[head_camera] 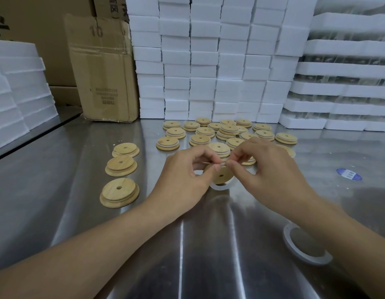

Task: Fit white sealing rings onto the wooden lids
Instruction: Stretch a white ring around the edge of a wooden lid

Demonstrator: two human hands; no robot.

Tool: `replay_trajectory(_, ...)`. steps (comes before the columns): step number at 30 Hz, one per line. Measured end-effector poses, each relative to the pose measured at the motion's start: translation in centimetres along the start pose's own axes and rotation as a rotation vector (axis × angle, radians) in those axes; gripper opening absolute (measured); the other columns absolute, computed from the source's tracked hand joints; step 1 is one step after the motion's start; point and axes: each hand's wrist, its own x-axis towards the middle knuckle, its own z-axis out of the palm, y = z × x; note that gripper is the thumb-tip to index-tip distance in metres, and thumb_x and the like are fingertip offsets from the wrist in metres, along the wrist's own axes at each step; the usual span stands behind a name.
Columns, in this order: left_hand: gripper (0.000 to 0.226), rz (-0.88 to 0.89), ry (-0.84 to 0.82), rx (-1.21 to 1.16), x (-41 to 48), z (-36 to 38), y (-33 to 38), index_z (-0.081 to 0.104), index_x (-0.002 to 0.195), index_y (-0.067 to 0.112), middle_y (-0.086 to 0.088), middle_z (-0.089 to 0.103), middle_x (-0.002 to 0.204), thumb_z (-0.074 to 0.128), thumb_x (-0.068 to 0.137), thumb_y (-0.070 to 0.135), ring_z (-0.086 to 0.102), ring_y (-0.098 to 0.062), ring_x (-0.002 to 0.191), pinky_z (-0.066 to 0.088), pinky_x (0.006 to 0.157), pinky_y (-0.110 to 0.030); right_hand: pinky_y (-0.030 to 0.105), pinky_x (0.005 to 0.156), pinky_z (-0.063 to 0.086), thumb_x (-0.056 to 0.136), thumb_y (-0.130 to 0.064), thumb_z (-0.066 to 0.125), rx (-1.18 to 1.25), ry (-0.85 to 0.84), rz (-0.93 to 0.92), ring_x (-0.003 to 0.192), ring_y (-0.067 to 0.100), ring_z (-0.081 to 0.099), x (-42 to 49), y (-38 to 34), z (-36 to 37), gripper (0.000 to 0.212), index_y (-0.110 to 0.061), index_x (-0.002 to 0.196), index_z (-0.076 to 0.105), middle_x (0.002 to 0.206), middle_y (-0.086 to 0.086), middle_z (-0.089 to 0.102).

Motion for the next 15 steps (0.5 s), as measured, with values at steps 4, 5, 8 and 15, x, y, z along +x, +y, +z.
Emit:
replay_trajectory(4, 0.017, 0.006, 0.001, -0.018, 0.09, -0.03, 0.01, 0.074, 0.094, 0.023, 0.008, 0.079, 0.097, 0.074, 0.096, 0.006, 0.077, -0.008, 0.095, 0.061, 0.085, -0.028, 0.032, 0.085, 0.052, 0.092, -0.029, 0.073, 0.189, -0.014, 0.076, 0.091, 0.005, 0.065, 0.0, 0.17, 0.2, 0.007, -0.03, 0.085, 0.07, 0.089, -0.014, 0.071)
replay_trajectory(5, 0.017, 0.01, 0.006, -0.026, 0.13, -0.05, -0.02, 0.074, 0.094, 0.022, 0.008, 0.078, 0.097, 0.074, 0.096, 0.005, 0.078, -0.01, 0.095, 0.062, 0.087, -0.029, 0.03, 0.086, 0.053, 0.093, -0.027, 0.074, 0.234, -0.026, 0.082, 0.093, 0.004, 0.067, -0.03, 0.17, 0.24, 0.008, -0.03, 0.087, 0.07, 0.09, -0.014, 0.072)
replay_trajectory(8, 0.016, 0.018, 0.019, -0.034, 0.22, -0.14, -0.1, 0.075, 0.099, 0.021, 0.009, 0.077, 0.099, 0.071, 0.098, 0.005, 0.078, -0.011, 0.094, 0.062, 0.086, -0.028, 0.028, 0.086, 0.056, 0.096, -0.025, 0.075, 0.326, -0.045, 0.074, 0.095, 0.004, 0.071, -0.08, 0.1, 0.47, 0.007, -0.029, 0.094, 0.07, 0.092, -0.015, 0.075)
replay_trajectory(15, 0.023, 0.091, 0.001, 0.034, 0.04, -0.2, -0.04, 0.079, 0.11, 0.033, 0.019, 0.077, 0.107, 0.072, 0.098, 0.014, 0.074, -0.006, 0.105, 0.061, 0.089, -0.022, 0.044, 0.083, 0.06, 0.094, -0.019, 0.077, 0.45, -0.04, 0.199, 0.089, 0.008, 0.073, 0.08, 0.19, 0.91, 0.009, -0.024, 0.088, 0.075, 0.087, -0.011, 0.077)
